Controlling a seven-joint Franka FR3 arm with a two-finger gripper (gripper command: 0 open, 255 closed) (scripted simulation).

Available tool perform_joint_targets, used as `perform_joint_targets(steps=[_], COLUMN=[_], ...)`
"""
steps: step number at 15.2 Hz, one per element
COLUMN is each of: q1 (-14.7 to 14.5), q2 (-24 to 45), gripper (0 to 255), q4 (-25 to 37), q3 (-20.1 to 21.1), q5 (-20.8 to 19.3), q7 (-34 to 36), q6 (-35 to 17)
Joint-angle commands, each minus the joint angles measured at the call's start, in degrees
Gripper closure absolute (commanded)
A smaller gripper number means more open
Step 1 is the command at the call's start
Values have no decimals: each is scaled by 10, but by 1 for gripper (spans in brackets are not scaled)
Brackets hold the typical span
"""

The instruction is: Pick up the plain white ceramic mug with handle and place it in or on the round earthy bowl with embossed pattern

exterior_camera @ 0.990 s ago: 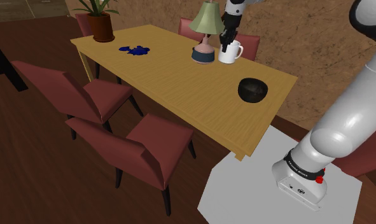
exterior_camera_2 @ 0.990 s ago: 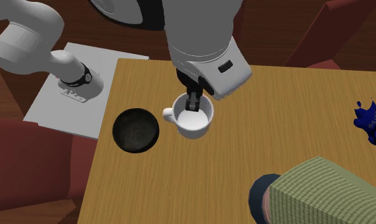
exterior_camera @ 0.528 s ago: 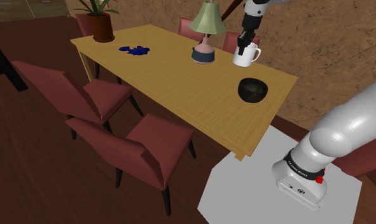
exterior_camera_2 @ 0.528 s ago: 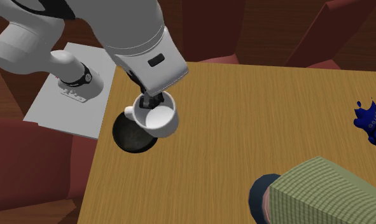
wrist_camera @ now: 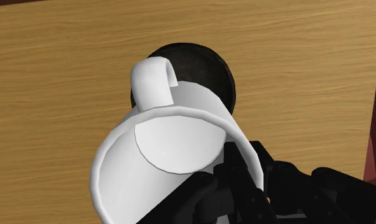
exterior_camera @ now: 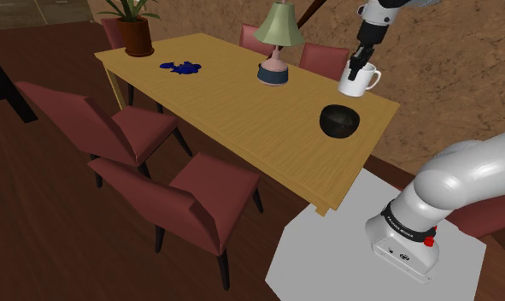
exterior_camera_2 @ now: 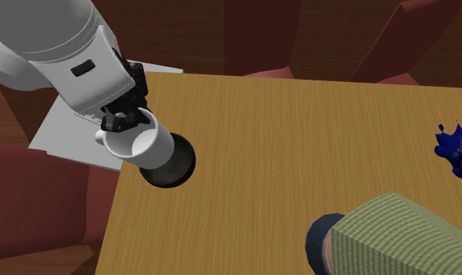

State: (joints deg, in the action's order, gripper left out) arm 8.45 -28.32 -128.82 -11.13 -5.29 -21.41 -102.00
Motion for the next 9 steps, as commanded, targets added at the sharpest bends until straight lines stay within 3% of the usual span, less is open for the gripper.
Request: perform_joint_targets(steps=[1,9], q1=[4,6], q2=[-18,-15], gripper=[255,255], q4=[-20,-79], q3=[-3,-8], q5=[-5,-8], q7=[-4,-3], q6=[-2,-65])
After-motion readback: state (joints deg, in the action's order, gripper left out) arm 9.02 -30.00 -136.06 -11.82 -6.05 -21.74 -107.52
